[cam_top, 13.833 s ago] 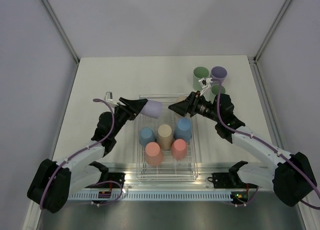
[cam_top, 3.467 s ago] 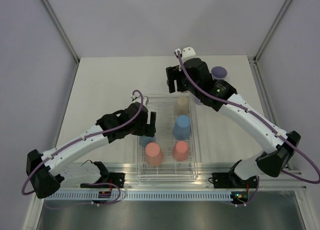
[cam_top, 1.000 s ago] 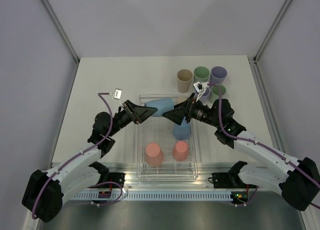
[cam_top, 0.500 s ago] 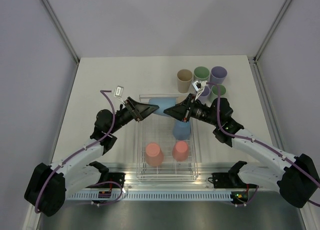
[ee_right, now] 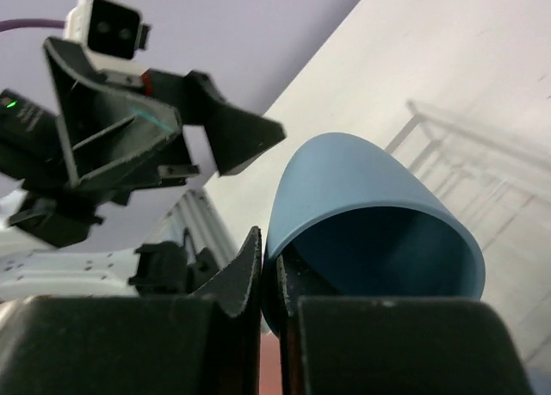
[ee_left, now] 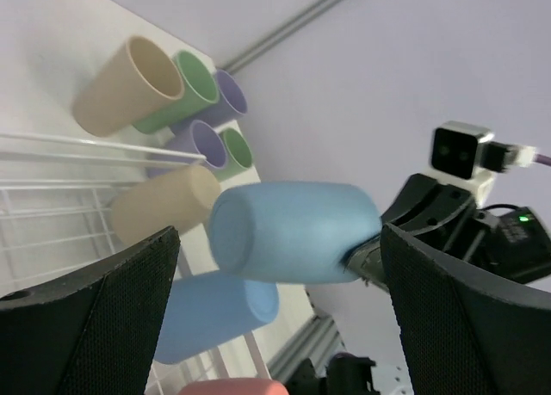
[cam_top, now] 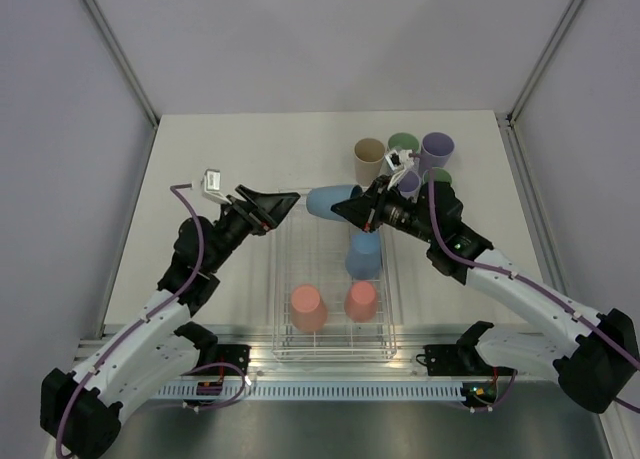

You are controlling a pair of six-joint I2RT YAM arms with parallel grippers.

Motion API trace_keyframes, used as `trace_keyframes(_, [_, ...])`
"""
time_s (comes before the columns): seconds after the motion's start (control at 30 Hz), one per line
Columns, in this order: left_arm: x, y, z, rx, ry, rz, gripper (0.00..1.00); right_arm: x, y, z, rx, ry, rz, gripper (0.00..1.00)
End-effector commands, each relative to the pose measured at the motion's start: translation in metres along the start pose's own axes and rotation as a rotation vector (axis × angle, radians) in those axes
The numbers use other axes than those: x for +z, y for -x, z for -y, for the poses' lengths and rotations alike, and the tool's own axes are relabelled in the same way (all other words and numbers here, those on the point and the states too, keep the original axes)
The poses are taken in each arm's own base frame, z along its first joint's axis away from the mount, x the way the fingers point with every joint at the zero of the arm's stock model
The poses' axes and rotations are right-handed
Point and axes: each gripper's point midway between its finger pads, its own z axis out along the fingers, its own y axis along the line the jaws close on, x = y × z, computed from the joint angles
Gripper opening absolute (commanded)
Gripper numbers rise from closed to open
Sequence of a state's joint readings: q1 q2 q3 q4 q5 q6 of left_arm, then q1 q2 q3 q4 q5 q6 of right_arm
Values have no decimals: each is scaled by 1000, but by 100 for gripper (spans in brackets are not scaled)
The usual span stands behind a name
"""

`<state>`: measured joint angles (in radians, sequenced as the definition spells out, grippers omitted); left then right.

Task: Unload the cups from the dish rack

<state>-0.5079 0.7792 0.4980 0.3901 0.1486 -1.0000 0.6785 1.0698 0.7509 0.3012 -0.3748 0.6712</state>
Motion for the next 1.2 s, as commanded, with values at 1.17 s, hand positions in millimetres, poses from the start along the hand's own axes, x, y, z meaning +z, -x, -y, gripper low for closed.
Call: trace_keyframes(1.17, [-17, -12, -63, 193, 330, -113, 100, 134, 16, 259, -402, -845, -634, 1])
